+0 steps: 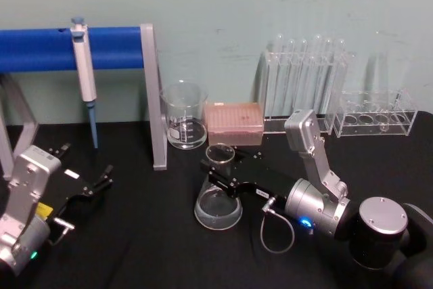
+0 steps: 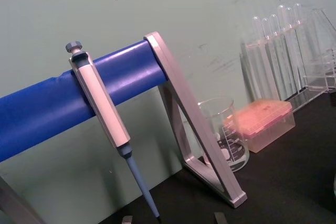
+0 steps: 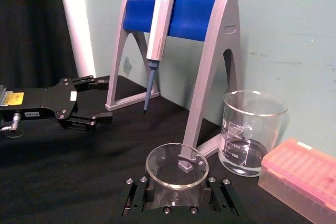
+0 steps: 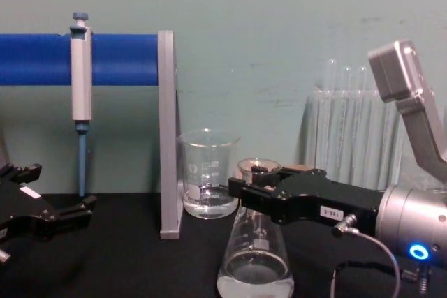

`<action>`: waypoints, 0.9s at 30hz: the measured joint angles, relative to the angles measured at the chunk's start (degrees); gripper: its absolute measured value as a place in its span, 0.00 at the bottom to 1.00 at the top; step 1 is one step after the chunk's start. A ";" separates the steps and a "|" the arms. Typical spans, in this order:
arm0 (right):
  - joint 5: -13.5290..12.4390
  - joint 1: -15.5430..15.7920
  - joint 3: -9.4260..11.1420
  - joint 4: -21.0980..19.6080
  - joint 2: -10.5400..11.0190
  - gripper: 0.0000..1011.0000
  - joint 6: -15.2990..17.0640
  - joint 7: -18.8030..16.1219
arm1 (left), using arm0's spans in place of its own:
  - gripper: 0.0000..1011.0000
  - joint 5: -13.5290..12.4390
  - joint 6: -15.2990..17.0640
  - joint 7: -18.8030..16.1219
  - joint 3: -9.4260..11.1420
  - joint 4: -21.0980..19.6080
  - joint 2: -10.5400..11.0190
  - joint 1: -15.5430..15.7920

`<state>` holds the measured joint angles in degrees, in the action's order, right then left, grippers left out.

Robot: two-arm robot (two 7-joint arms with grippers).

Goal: Grasp the erlenmeyer flask with one hand, shake it three times, then place it back.

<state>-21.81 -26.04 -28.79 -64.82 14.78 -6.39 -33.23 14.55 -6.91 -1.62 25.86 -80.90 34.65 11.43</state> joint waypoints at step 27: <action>-0.09 0.03 0.01 -0.03 0.00 0.67 -0.10 -0.10 | 0.99 0.00 0.00 0.00 0.00 0.00 0.00 0.00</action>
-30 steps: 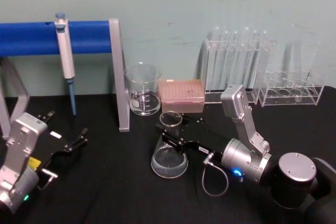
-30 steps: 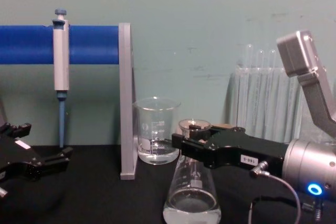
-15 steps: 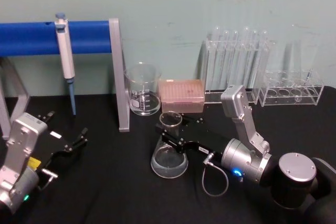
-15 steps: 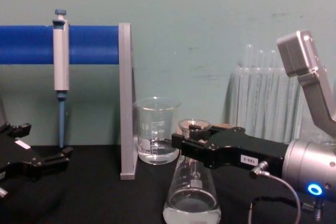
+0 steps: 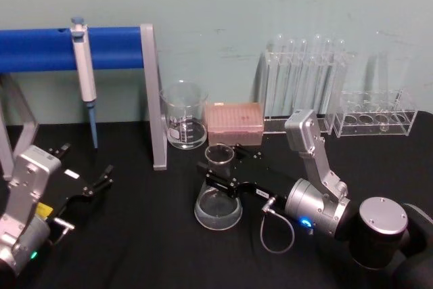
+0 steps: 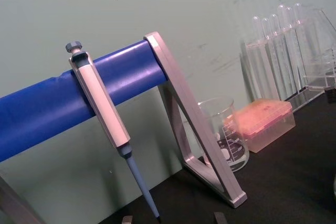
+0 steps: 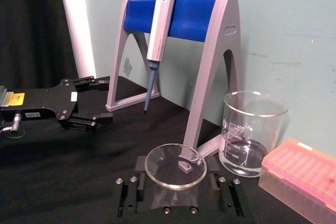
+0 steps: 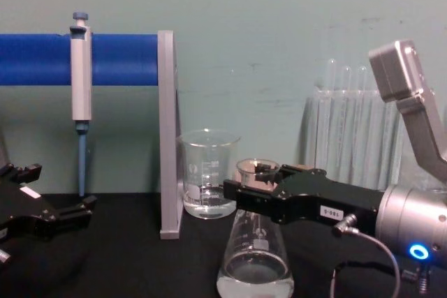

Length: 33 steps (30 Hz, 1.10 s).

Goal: Grasp the erlenmeyer flask with one hand, shake it three times, then place it back.

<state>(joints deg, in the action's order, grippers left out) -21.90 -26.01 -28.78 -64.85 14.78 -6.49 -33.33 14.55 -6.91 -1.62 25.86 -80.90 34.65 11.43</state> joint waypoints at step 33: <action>-0.34 0.02 0.01 -0.03 0.20 0.99 0.15 -0.59 | 0.99 0.00 0.00 0.00 0.00 0.00 0.00 0.00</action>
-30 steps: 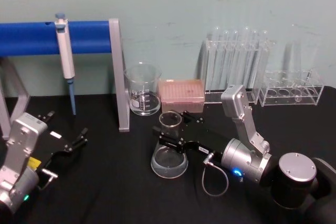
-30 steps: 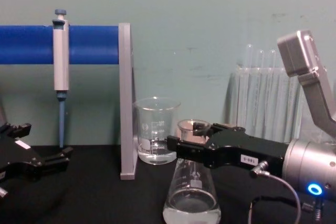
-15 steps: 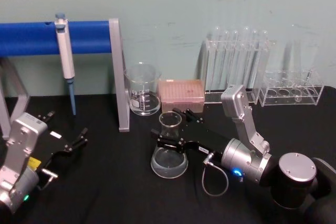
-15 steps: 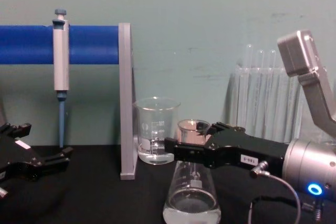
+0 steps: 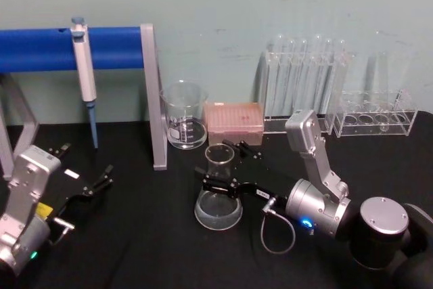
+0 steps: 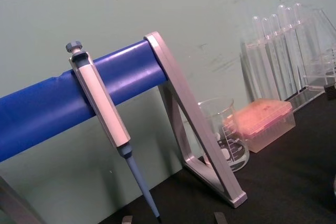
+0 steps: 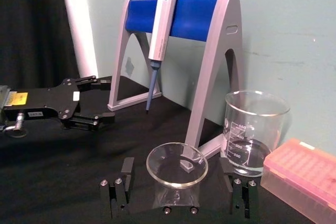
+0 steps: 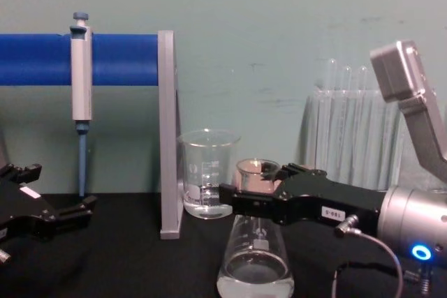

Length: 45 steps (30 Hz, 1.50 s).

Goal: Grasp the erlenmeyer flask with one hand, shake it three times, then place it back.

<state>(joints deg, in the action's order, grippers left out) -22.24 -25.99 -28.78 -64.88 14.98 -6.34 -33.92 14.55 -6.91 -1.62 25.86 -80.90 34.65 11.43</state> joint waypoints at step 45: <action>0.89 10.34 10.18 -12.72 7.20 0.99 2.21 16.03 | 0.99 0.00 0.00 0.00 0.00 0.00 0.00 0.00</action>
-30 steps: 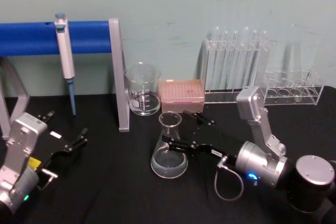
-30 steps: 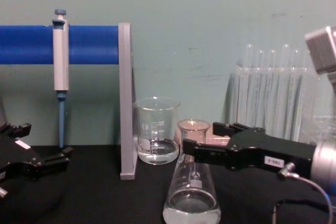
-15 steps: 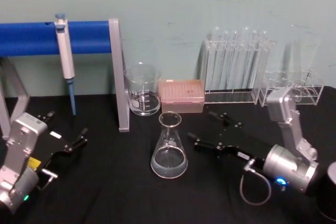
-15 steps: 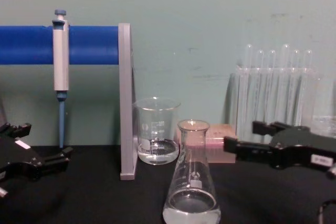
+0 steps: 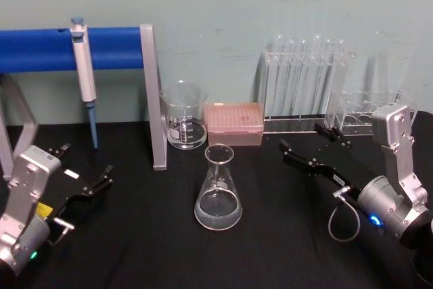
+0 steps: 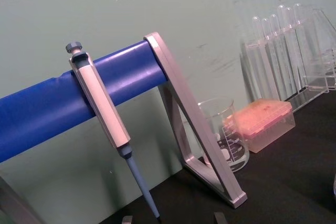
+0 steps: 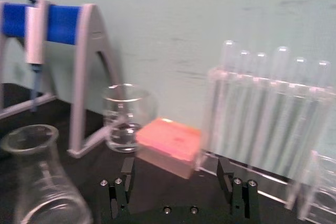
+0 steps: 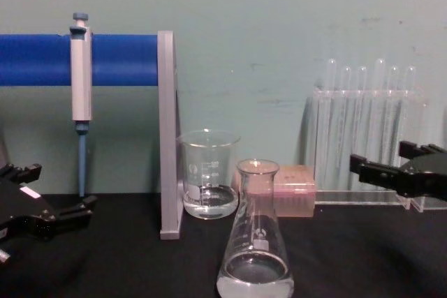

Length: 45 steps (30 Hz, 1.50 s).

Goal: Grasp the erlenmeyer flask with one hand, shake it three times, then place it back.

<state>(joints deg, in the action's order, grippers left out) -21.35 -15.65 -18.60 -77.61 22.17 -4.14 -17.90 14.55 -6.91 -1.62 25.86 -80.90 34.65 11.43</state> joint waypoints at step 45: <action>5.36 -0.37 3.53 5.07 -5.08 0.99 2.11 6.46 | 0.99 0.00 0.00 0.00 0.00 0.00 0.00 0.00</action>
<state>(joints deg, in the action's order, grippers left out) -15.98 -16.02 -15.07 -72.54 17.10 -2.03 -11.44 14.55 -6.91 -1.62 25.86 -80.90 34.65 11.43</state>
